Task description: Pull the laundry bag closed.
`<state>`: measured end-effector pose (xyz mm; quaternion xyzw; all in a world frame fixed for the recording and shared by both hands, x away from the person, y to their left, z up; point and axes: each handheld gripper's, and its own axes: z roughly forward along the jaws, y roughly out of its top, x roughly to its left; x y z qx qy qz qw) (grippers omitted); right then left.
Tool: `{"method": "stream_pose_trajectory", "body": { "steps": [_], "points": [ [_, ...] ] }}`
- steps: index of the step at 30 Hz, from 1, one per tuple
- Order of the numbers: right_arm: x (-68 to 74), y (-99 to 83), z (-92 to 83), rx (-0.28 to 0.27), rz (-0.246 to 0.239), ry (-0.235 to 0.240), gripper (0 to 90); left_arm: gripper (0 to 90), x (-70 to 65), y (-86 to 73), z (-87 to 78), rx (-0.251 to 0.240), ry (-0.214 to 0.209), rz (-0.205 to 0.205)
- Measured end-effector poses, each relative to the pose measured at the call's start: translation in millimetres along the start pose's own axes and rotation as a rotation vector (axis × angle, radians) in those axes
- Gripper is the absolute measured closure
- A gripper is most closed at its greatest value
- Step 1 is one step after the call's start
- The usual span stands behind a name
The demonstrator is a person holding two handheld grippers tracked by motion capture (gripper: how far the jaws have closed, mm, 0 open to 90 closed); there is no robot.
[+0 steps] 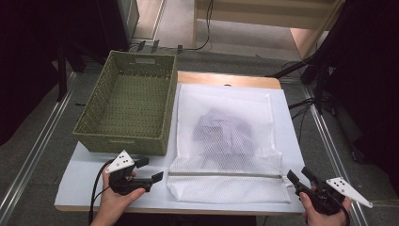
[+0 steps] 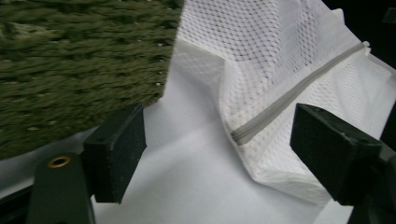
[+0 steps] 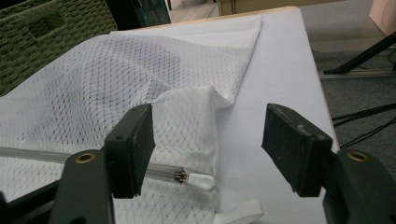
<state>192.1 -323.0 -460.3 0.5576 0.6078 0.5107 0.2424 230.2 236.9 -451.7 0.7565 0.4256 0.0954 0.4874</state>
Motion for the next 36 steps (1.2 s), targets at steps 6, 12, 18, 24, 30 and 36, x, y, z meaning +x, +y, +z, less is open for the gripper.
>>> {"method": "stream_pose_trajectory", "body": {
  "steps": [6, 12, 18, 24, 30, 36],
  "points": [
    [-1.1, 0.9, 2.9, 0.011, 0.004, -0.002, 24.3, 12.9, 11.0, -0.5, -11.1, -0.030, 0.017, -0.010],
    [-1.7, 0.9, 5.1, 0.033, -0.006, 0.011, 17.3, 8.2, 19.9, -2.1, -20.8, -0.060, 0.030, -0.014],
    [-2.0, 0.9, 5.3, 0.035, -0.018, 0.027, 13.4, 8.1, 24.8, -3.9, -25.0, -0.061, 0.058, -0.010],
    [-6.6, 1.2, 4.6, 0.043, -0.015, 0.051, 0.0, 8.1, 29.8, -5.5, -30.7, -0.066, 0.070, -0.012],
    [-11.3, 1.6, 2.8, 0.027, -0.014, 0.029, 0.0, 2.4, 38.3, -8.1, -40.1, -0.076, 0.080, 0.024],
    [-14.7, 0.3, 1.9, 0.020, -0.012, 0.022, 0.0, 0.0, 45.5, -10.4, -48.1, -0.081, 0.107, 0.042]
  ]
}}
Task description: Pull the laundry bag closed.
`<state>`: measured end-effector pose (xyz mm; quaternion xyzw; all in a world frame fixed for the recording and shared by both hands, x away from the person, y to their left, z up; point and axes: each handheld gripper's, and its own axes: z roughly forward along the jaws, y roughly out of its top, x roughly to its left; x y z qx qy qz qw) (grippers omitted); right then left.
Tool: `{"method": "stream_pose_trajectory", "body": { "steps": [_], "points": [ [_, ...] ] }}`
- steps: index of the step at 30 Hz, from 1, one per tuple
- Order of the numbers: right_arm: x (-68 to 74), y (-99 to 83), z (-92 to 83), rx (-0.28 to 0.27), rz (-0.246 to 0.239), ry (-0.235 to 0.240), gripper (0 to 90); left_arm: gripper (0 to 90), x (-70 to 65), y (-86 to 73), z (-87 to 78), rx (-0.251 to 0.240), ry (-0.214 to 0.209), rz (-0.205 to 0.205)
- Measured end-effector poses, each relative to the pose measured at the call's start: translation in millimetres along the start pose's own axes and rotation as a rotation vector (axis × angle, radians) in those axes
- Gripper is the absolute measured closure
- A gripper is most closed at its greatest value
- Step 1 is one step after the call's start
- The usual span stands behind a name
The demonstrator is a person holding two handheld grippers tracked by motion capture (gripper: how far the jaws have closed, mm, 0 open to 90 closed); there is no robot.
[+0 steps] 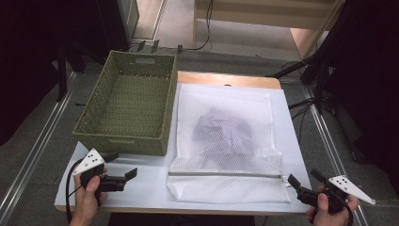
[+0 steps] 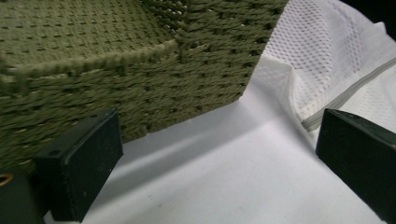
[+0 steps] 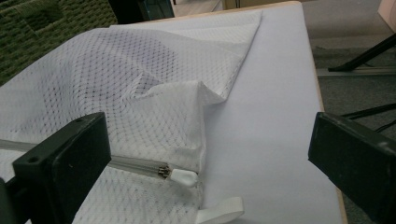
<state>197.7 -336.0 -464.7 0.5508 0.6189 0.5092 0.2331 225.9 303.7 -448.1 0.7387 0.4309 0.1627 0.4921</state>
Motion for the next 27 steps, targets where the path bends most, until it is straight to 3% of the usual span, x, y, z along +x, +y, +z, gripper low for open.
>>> {"method": "stream_pose_trajectory", "body": {
  "steps": [3, 12, 27],
  "points": [
    [-1.1, -1.2, 0.9, -0.001, -0.011, -0.010, 0.0, 0.0, 7.1, -1.2, -7.5, -0.025, -0.004, -0.017],
    [-5.0, -3.9, 1.3, -0.004, 0.007, -0.020, 0.0, 0.0, 25.5, -5.7, -21.7, -0.042, 0.046, -0.031],
    [-5.0, -6.0, 3.4, 0.004, 0.004, -0.018, 0.0, 0.0, 27.0, -6.8, -21.0, -0.034, 0.058, -0.028]
  ]
}}
